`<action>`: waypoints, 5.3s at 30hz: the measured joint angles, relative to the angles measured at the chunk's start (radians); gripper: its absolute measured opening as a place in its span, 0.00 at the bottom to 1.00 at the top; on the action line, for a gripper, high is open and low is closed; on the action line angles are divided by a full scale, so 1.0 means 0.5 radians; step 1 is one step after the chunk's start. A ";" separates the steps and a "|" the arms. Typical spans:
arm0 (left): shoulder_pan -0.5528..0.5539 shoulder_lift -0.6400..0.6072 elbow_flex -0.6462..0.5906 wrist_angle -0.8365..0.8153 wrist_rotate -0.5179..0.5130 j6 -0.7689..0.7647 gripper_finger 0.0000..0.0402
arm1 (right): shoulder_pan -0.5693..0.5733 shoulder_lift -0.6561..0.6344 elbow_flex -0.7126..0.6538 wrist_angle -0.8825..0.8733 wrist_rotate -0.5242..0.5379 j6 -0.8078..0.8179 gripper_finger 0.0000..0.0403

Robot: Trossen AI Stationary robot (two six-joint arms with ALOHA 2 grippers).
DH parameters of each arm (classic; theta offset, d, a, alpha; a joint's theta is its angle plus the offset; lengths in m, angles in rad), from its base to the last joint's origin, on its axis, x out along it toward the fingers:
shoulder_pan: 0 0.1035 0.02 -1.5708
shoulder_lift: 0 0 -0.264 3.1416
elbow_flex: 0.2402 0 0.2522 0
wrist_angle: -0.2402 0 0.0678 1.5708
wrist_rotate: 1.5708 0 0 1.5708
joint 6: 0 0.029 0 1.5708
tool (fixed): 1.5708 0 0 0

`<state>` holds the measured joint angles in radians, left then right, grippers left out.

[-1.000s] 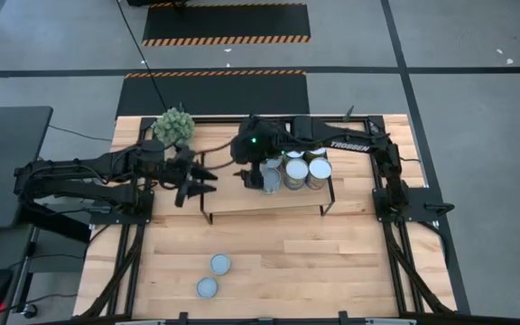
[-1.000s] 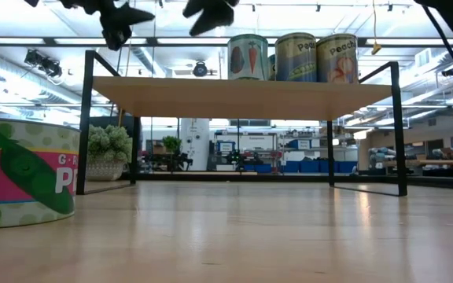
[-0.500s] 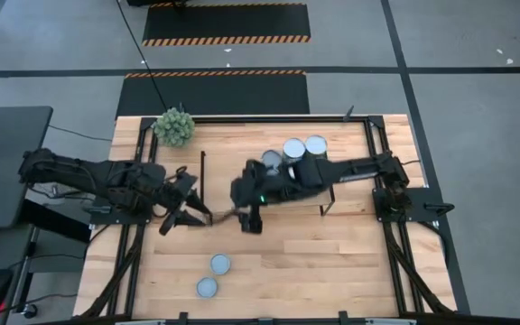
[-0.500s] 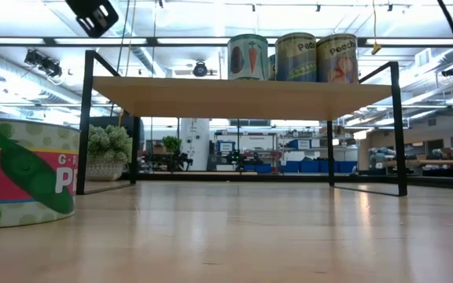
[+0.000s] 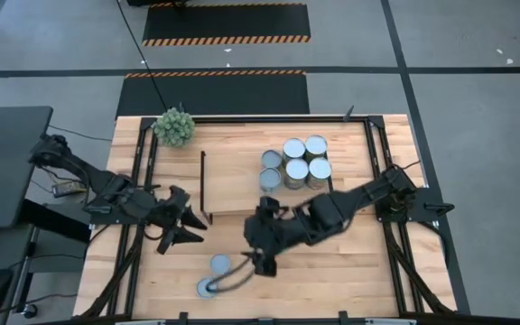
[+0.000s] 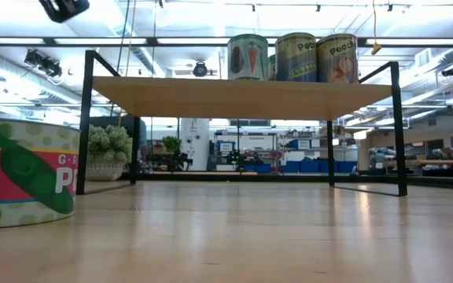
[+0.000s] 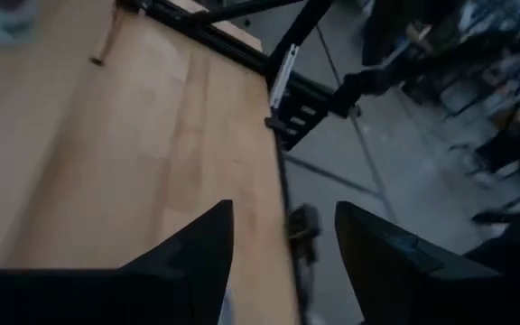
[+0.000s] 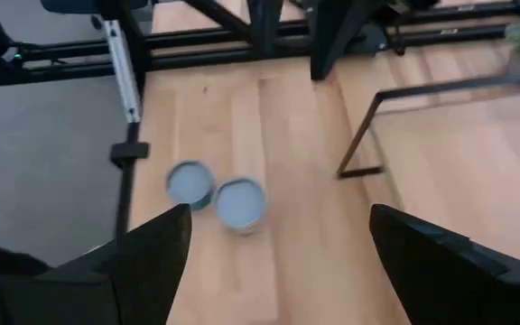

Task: Pick and place cans onto a shelf
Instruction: Put the green can on the shelf

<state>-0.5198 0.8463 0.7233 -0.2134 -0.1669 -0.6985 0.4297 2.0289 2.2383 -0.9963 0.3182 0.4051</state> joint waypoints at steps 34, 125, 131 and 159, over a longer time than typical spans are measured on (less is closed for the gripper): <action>-0.388 0.956 0.922 -0.652 -0.020 -0.233 0.45 | 0.532 0.001 -0.503 0.182 0.267 0.668 0.86; 0.099 1.858 2.154 -2.125 0.017 1.393 0.71 | 0.556 -0.292 -0.500 -0.330 0.137 0.742 0.86; 0.332 1.703 2.154 -2.143 -0.039 1.801 0.71 | 0.568 -0.366 -0.500 -0.422 0.358 0.807 0.86; 1.139 1.700 1.806 -1.833 0.362 2.790 0.72 | 0.547 -0.365 -0.500 -0.349 0.478 0.883 0.86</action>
<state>0.0496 1.6962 1.6264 -1.1301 0.0139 0.6964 0.7033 1.8462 1.9884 -1.1710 0.5571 0.8467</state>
